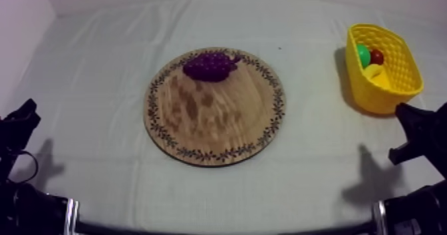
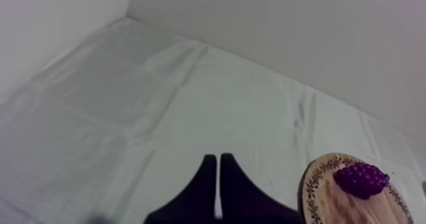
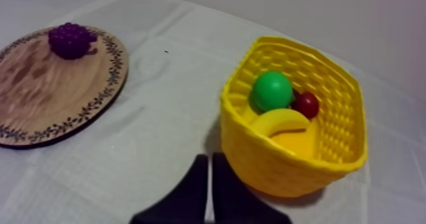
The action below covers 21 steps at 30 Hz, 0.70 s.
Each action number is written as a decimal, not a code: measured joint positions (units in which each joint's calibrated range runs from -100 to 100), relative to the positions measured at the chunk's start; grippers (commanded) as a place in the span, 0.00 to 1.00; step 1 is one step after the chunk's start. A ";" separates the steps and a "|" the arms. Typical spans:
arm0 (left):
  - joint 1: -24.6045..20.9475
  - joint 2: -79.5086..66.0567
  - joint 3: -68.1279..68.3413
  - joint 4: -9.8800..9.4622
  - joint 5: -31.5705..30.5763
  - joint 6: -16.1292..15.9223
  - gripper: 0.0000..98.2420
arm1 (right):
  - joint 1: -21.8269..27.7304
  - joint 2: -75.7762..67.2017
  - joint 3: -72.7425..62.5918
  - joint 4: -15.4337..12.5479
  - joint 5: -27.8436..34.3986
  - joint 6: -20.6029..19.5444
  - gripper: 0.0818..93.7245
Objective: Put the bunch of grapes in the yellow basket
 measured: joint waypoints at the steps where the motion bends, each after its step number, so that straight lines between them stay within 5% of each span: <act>1: 0.00 0.00 0.00 0.00 0.00 0.00 0.00 | 0.38 0.00 0.00 0.00 0.00 0.00 0.00; 12: 0.00 0.00 0.00 0.00 0.00 0.00 0.00 | 1.96 0.00 0.07 -0.07 0.00 0.40 0.00; 21: 0.00 0.00 0.00 0.00 0.00 0.02 0.00 | -6.01 4.37 -3.76 3.10 6.39 2.23 0.00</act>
